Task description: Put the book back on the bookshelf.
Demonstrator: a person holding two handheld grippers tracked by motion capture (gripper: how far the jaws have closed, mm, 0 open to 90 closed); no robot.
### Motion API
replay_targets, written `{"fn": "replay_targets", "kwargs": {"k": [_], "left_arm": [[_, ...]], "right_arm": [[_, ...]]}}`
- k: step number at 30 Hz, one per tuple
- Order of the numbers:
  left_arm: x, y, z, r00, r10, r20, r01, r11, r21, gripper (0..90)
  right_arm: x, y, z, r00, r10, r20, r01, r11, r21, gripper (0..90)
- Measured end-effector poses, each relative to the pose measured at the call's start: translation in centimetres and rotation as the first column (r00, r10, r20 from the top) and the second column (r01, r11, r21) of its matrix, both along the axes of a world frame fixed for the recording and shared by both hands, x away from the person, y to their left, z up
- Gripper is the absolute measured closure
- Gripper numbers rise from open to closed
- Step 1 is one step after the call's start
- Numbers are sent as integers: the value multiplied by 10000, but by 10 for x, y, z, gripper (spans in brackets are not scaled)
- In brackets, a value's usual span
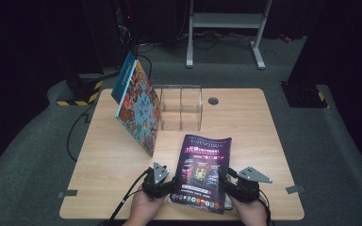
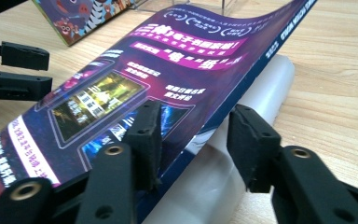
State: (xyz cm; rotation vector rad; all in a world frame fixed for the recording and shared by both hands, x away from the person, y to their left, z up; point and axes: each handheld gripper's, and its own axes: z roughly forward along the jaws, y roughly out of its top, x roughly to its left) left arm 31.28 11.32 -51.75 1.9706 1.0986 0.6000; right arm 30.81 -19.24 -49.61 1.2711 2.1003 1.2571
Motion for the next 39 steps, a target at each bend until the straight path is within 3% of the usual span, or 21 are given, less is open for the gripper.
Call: {"fn": "replay_targets", "kwargs": {"k": [10, 15, 23, 39], "left_arm": [[2, -1, -2, 10000, 50, 49, -50, 10000, 48, 432], [2, -1, -3, 9999, 109, 86, -110, 9999, 75, 436], [3, 0, -3, 9999, 133, 19, -133, 9999, 62, 438], [6, 1, -5, 9993, 299, -242, -294, 9993, 212, 466]], "right_arm": [[24, -2, -5, 9988, -256, -415, 271, 9989, 370, 412], [34, -4, -5, 9981, -407, -461, 431, 9977, 529, 462], [27, -6, 1, 9992, -285, -284, 305, 9969, 722, 602], [6, -10, 8, 9996, 40, -279, -15, 9959, 905, 608]]}}
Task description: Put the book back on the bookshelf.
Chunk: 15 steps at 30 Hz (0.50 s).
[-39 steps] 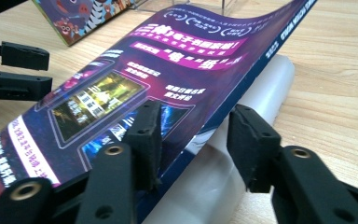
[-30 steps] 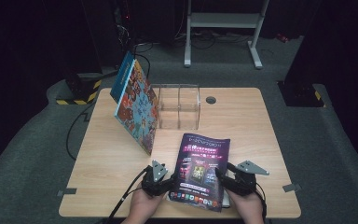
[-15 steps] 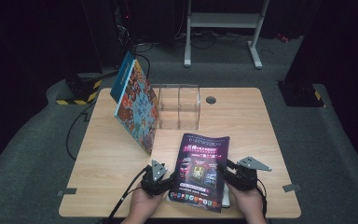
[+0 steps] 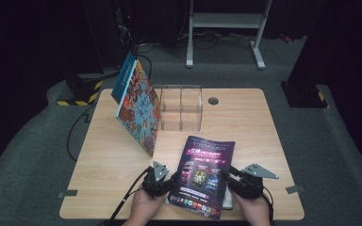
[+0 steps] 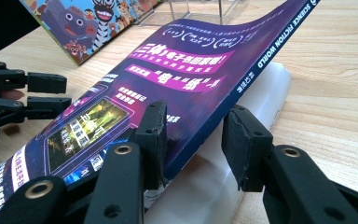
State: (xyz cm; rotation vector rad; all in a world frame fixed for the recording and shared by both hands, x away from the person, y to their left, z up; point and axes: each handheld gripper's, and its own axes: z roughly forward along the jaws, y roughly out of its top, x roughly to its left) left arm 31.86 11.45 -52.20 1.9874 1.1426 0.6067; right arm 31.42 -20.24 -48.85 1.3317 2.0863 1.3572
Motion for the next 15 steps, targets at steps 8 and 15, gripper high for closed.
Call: {"fn": "replay_targets", "kwargs": {"k": [8, 15], "left_arm": [[1, 1, 0, 9999, 87, -139, -88, 9999, -68, 471], [2, 2, 0, 9998, 104, -172, -106, 9999, -119, 471]], "right_arm": [[-3, -4, 6, 9995, 300, -132, -297, 9993, 208, 606], [-3, -4, 7, 9994, 317, -107, -314, 9991, 282, 607]]}}
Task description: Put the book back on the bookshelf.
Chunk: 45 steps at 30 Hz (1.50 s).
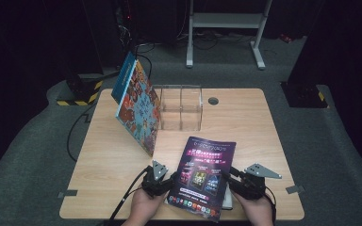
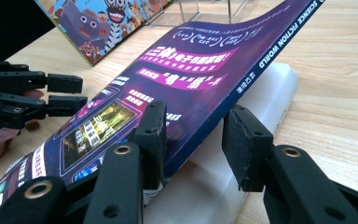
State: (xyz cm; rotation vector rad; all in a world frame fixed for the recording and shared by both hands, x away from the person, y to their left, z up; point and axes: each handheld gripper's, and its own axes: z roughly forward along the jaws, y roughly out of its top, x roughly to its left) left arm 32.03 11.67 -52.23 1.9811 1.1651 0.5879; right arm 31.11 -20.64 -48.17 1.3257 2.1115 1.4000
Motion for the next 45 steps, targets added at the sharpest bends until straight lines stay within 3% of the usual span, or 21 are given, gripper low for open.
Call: {"fn": "replay_targets", "kwargs": {"k": [19, 25, 33, 39, 45], "left_arm": [[-4, 13, 10, 9988, 215, 440, -194, 9987, -468, 462], [-5, 15, 15, 9987, 143, 485, -109, 9976, -689, 459], [-7, 16, 20, 9980, 1, 630, 45, 9974, -718, 450], [-8, 16, 21, 9979, 14, 653, 35, 9972, -745, 450], [-8, 16, 22, 9976, -1, 690, 56, 9969, -789, 450]], "right_arm": [[-3, 15, 9, 9984, -526, 201, 516, 9977, 434, 698], [-3, 27, 17, 9956, -701, 615, 673, 9967, 454, 751], [3, 43, 25, 9965, -436, 719, 424, 9989, 179, 832], [4, 50, 31, 9959, -256, 863, 266, 9996, -114, 842], [-1, 51, 36, 9903, -236, 1370, 235, 9997, 23, 845]]}}
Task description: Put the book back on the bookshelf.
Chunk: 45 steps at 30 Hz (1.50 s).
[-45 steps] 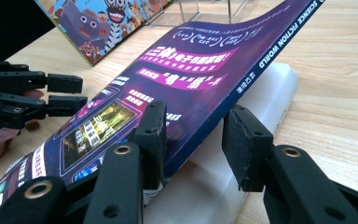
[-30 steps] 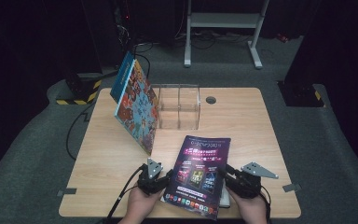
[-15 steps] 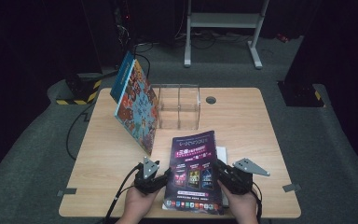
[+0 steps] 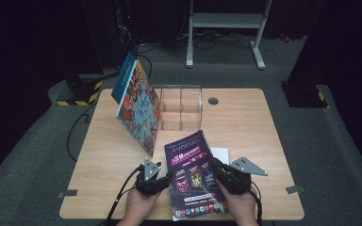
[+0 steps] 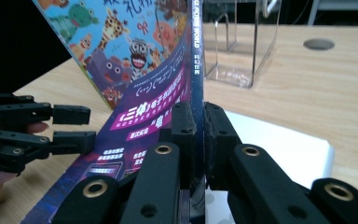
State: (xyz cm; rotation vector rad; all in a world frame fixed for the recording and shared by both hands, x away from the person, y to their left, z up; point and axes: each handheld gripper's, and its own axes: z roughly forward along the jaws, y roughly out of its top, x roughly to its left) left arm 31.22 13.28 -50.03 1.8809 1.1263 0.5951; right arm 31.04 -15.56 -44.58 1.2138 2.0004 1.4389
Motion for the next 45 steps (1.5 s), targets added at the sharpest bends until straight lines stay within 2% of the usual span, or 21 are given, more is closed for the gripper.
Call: {"fn": "replay_targets", "kwargs": {"k": [6, 12, 21, 23, 27, 32, 35, 42, 45], "left_arm": [[0, 1, 2, 10000, 23, 41, -23, 10000, 27, 450], [0, 3, 5, 9999, 33, 144, -34, 10000, 37, 450], [1, 7, 7, 9997, 137, 204, -137, 9999, 8, 450], [1, 8, 7, 9997, 130, 202, -130, 9999, 10, 450], [0, 10, 7, 9997, 172, 193, -172, 9999, 9, 450], [0, 10, 7, 9996, 159, 214, -159, 9999, 24, 450], [0, 10, 7, 9996, 170, 209, -170, 9998, 32, 450], [0, 9, 7, 9999, 69, 147, -69, 10000, 55, 450], [0, 9, 7, 9998, 56, 176, -56, 10000, 34, 451]], "right_arm": [[-3, 0, 8, 9977, -67, 678, 55, 9998, 186, 846], [-5, 1, 17, 9904, -277, 1352, 224, 9989, 404, 847], [-2, 8, 29, 9758, -495, 2130, 329, 9962, 809, 847], [0, 8, 32, 9761, -467, 2122, 269, 9951, 953, 847], [2, 5, 35, 9695, -714, 2346, 439, 9918, 1203, 847], [1, -7, 42, 9541, -1202, 2742, 819, 9857, 1472, 847], [4, -17, 46, 9472, -1528, 2819, 1111, 9811, 1585, 847], [8, -41, 53, 9124, -2400, 3315, 1917, 9663, 1720, 847], [9, -52, 53, 9025, -2720, 3339, 2190, 9574, 1880, 847]]}}
